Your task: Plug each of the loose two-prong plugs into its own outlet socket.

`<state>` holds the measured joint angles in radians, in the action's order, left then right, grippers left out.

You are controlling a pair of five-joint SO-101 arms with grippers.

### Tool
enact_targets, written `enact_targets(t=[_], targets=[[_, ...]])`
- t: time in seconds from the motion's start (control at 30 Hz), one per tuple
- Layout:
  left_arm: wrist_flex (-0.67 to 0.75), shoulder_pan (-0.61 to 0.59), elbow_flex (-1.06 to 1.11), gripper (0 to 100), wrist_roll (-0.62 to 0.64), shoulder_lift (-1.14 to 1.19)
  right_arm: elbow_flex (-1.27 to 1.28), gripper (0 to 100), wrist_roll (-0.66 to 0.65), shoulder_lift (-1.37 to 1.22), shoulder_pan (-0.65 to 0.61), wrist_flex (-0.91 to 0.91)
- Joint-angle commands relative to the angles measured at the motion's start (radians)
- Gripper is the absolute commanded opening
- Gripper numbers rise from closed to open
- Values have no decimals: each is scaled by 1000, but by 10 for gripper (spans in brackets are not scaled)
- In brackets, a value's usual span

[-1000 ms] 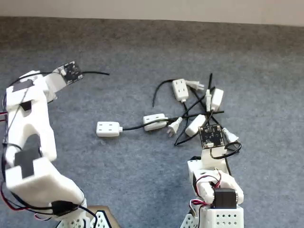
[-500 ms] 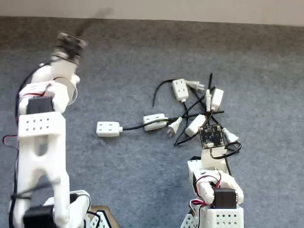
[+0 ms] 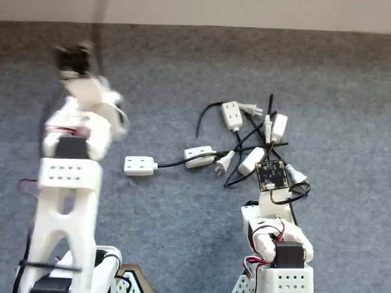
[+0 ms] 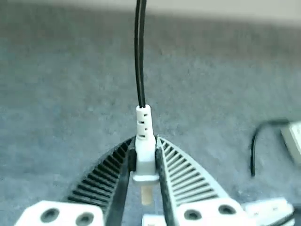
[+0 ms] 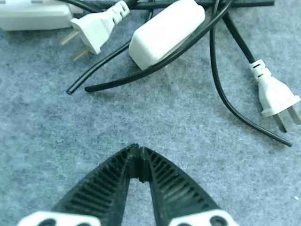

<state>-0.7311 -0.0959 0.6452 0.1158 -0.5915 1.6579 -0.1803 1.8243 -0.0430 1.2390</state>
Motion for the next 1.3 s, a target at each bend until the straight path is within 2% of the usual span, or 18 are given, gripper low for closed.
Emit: enact_targets(t=[0.0, 0.07, 0.13, 0.37, 0.43, 0.5, 0.67, 0.8, 0.97, 1.13, 1.2, 1.27], targets=[[28, 19, 48, 7, 17, -31, 151, 8, -9, 4, 1, 5], [43, 35, 44, 7, 23, -31, 151, 8, -9, 4, -2, 5], [44, 50, 44, 7, 101, -31, 151, 8, -9, 4, -2, 5], [44, 154, 45, 7, 726, -91, 151, 8, -9, 4, -2, 5], [46, 205, 44, 7, 862, -150, 151, 8, -9, 4, -2, 5], [69, 263, 51, 7, 930, -216, 151, 8, -9, 4, -2, 5], [164, 397, 148, 7, 937, -392, 151, 8, -9, 4, -2, 5], [295, 472, 318, 7, 937, -584, 151, 8, -5, 8, -4, -5], [506, 473, 627, 7, 936, -892, 151, 8, -6, 8, -4, 4], [787, 472, 966, 7, 931, -1233, 151, 8, -5, 8, -4, 4], [927, 472, 1050, 7, 931, -1256, 151, 8, -8, 8, -4, 4], [996, 467, 1050, 7, 931, -1193, 151, 8, -6, 7, -8, 4]])
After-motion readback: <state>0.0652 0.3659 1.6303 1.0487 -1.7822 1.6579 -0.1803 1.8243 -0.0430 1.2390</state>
